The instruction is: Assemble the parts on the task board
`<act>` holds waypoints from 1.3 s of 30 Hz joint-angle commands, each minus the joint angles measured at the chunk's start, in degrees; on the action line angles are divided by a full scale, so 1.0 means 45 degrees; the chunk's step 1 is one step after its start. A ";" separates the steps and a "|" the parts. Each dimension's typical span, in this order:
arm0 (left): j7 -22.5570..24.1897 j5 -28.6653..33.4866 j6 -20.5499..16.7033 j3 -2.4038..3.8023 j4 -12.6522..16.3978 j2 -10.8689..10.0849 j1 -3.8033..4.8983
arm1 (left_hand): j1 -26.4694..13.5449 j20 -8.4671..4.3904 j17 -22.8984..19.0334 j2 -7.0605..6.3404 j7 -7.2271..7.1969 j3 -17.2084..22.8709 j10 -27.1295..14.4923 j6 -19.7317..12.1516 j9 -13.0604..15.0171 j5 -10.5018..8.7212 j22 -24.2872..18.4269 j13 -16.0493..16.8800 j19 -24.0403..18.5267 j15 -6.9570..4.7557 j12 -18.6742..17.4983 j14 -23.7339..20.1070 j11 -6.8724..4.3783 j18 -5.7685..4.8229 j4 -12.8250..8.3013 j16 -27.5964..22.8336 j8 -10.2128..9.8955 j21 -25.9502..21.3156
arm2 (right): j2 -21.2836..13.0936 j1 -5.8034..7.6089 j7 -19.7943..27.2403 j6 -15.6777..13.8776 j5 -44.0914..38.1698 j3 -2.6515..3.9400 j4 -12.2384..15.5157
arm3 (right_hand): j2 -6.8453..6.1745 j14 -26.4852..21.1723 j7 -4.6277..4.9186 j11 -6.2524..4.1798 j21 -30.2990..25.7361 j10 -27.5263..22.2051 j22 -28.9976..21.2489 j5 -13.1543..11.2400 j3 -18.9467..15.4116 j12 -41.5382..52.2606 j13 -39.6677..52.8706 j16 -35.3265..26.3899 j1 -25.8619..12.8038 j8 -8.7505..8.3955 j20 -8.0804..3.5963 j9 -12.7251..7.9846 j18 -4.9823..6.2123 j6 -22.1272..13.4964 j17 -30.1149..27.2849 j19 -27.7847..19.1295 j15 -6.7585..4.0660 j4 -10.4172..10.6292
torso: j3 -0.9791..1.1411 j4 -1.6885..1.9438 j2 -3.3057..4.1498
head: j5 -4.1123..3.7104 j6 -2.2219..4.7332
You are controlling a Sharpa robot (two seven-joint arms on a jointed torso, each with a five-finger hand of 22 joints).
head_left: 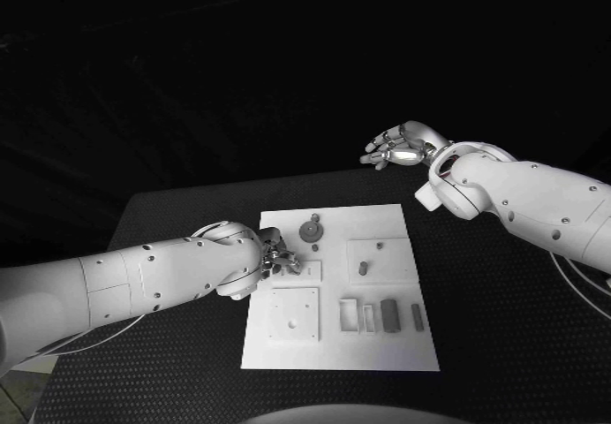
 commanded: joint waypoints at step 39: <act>0.0168 0.0067 0.0374 -0.0019 -0.0079 0.0045 -0.0043 | -0.1066 -0.0216 -0.0111 -0.1087 -0.0406 -0.0349 0.0023 0.1640 0.1682 -0.1268 0.0241 -0.0164 0.0233 -0.0714 0.0100 0.0488 -0.0063 0.0135 0.0752 0.0099 0.0362 0.0044 | 0.0041 -0.0022 0.0141 0.0179 0.0008 -0.0003 -0.0046 | -0.0015 -0.0030 0.0409 0.0082 -0.0108 -0.0026 0.0041 0.0031 -0.0095 -0.0012 -0.0094 -0.0114 0.0131 0.0080 0.0043 -0.0037 -0.0191 -0.0136 0.0060 -0.0117 0.0125 -0.0010 | -0.0007 -0.0002 0.0007 | -0.0016 -0.0026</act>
